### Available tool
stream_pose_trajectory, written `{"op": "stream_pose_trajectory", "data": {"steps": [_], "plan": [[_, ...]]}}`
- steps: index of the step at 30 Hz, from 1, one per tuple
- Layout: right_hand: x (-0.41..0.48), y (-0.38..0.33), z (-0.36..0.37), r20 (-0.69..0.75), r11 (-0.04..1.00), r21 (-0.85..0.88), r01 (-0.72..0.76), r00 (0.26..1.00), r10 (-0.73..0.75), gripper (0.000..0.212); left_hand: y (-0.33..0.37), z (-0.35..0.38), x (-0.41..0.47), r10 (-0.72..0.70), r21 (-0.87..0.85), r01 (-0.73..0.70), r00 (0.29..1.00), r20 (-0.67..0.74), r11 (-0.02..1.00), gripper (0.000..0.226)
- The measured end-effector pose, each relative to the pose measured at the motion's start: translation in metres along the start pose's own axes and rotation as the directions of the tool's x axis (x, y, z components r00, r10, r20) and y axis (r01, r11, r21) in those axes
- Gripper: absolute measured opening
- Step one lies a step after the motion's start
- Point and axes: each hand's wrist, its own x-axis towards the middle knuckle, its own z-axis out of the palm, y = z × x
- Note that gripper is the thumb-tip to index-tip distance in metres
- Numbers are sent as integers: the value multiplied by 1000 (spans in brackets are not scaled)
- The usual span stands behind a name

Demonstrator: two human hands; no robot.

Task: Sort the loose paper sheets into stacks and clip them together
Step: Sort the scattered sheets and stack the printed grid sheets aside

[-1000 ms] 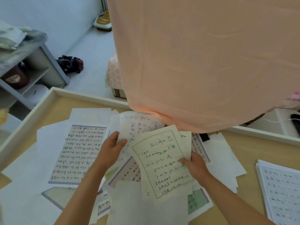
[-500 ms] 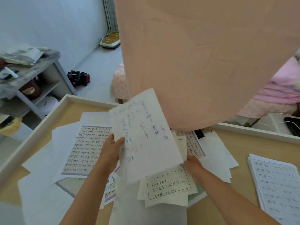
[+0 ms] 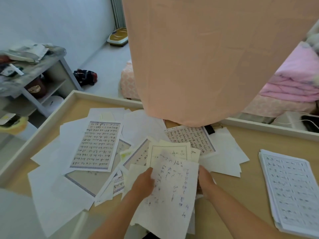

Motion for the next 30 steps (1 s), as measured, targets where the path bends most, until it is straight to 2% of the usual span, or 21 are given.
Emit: {"op": "stream_pose_trajectory", "data": {"steps": [2, 3, 4, 6, 8, 9, 11, 13, 15, 17, 19, 21, 22, 24, 26, 28, 30], "plan": [[-1, 1, -6, 107, 978, 194, -80, 992, 60, 43, 0, -1, 0, 20, -31, -20, 1000, -12, 999, 55], [0, 3, -8, 143, 984, 166, -72, 989, 49, 49, 2, 1, -1, 33, -47, -33, 999, -3, 998, 53], [2, 7, -10, 139, 996, 87, -37, 990, 25, 46, 3, 5, 0, 54, -60, -54, 999, -2, 997, 50], [5, 14, -12, 39, 993, -108, 46, 998, -42, 34, 11, 10, -1, 76, -125, -74, 997, 7, 989, 47], [11, 16, -18, -51, 977, -187, 100, 992, -111, 30, 12, 12, 4, 72, -161, -78, 997, -41, 984, 48], [12, 16, -23, -82, 975, -192, 107, 989, -125, 27, 8, 9, 9, 79, -89, -89, 991, -104, 992, 50], [14, 15, -35, -132, 977, -179, 115, 981, -139, 22, -4, -1, 19, 138, 215, -98, 973, -183, 972, 63], [19, 14, -46, -200, 978, -178, 111, 969, -146, 20, -19, -12, 28, 138, 412, -78, 983, -118, 908, 89], [24, 17, -55, -239, 980, -170, 103, 961, -143, 25, -29, -18, 35, 122, 502, -77, 991, -57, 862, 108], [26, 17, -58, -210, 983, -140, 120, 966, -148, 32, -29, -20, 42, 122, 577, -74, 991, -45, 814, 109], [28, 18, -57, -136, 979, -150, 141, 977, -162, 41, -23, -23, 48, 123, 594, -82, 992, -29, 801, 91], [31, 19, -52, -93, 969, -205, 138, 983, -160, 41, -22, -25, 52, 117, 500, -99, 993, -4, 860, 61], [32, 20, -50, -102, 965, -233, 123, 983, -150, 37, -21, -25, 52, 83, 423, -87, 996, 29, 902, 54], [34, 19, -50, -156, 961, -250, 115, 975, -157, 34, -20, -32, 48, 18, 253, -24, 999, 27, 967, 53], [38, 19, -58, -233, 974, -204, 97, 962, -145, 44, -27, -40, 42, -42, 16, 43, 998, -52, 999, 43], [37, 18, -68, -249, 997, -45, 67, 966, -77, 49, -40, -47, 34, -174, -319, 125, 976, -130, 940, 38], [33, 19, -76, -157, 994, 107, 7, 988, 10, 43, -47, -45, 22, -289, -537, 169, 946, -147, 827, 40]]}}
